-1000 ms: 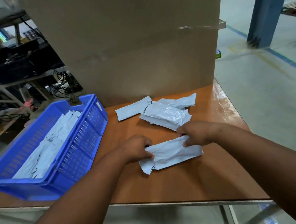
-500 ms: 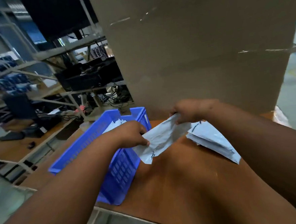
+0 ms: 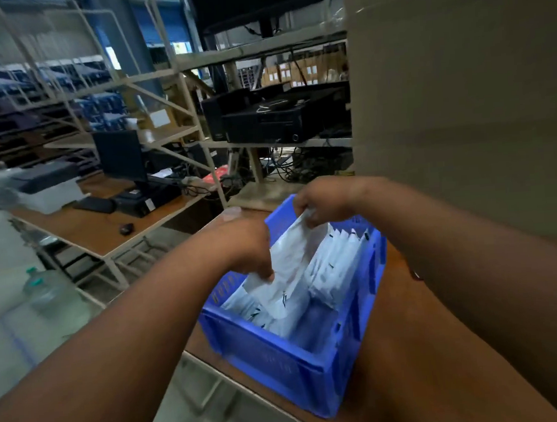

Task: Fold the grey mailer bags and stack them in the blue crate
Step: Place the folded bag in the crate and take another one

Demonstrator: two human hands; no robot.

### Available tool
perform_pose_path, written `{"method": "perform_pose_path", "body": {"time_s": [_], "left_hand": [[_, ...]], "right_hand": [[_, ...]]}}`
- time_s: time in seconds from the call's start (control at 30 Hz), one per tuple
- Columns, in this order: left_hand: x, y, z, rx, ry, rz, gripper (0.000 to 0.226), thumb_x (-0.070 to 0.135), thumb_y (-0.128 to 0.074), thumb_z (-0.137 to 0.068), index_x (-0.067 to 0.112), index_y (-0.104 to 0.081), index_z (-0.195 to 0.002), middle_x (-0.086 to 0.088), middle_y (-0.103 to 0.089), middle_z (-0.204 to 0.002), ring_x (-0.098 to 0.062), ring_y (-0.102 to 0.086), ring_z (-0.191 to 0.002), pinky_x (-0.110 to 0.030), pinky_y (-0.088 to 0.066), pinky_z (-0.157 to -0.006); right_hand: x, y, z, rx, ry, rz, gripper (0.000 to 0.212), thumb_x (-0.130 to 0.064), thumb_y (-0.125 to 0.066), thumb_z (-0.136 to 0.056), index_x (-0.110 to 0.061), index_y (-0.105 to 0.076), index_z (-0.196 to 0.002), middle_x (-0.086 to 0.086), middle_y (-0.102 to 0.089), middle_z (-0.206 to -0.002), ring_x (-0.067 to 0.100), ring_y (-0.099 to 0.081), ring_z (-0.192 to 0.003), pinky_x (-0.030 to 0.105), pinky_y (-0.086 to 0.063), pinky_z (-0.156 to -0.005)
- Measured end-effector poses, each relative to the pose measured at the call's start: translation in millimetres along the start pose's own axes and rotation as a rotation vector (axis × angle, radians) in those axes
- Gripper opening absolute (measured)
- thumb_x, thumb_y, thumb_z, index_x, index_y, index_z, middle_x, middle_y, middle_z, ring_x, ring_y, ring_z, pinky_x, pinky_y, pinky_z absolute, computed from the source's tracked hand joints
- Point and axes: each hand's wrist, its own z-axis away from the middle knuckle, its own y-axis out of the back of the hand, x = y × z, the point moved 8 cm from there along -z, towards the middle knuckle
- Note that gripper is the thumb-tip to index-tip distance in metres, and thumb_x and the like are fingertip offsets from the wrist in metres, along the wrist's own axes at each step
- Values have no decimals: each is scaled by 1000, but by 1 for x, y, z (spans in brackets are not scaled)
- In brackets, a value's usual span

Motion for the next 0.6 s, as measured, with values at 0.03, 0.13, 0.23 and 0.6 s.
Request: {"method": "perform_pose_path", "body": {"time_s": [0.03,0.13,0.23,0.6], "left_hand": [[-12,-10,-7,-24,13,8,39,43,-89,-80,12,-75,-99,-2,-78,-85,-19,-67,-69,-26,-44,-54],[-32,-48,-29,-134,21,28,36,42,-87,-82,10,-78,-97,2,-72,-70,-15,-61,-55,-26,-47,-55],[-30,-80,-52,-213,-32,36,31,41,-87,-84,13,-74,-88,2,-68,-64,-12,-57,-50,-25,-42,-50],[-6,-171,-94,-402,-270,-245,30,27,-75,-97,8,-77,-119,-6,-67,-93,-25,-61,-82,-31,-46,-74]], "right_hand": [[-10,-10,-19,-25,9,-6,21,-28,-75,-90,-30,-70,-111,-13,-62,-92,16,-59,-88,26,-43,-66],[-22,-52,-66,-165,23,-36,25,-17,-75,-93,-21,-69,-116,-16,-58,-89,8,-54,-78,6,-36,-49],[-16,-98,-92,-362,-8,-29,22,-18,-81,-88,-30,-68,-101,-15,-62,-90,13,-65,-84,19,-55,-66],[-5,-203,-90,-589,-114,80,39,-17,-81,-86,-26,-72,-123,0,-70,-108,12,-61,-71,25,-52,-63]]}}
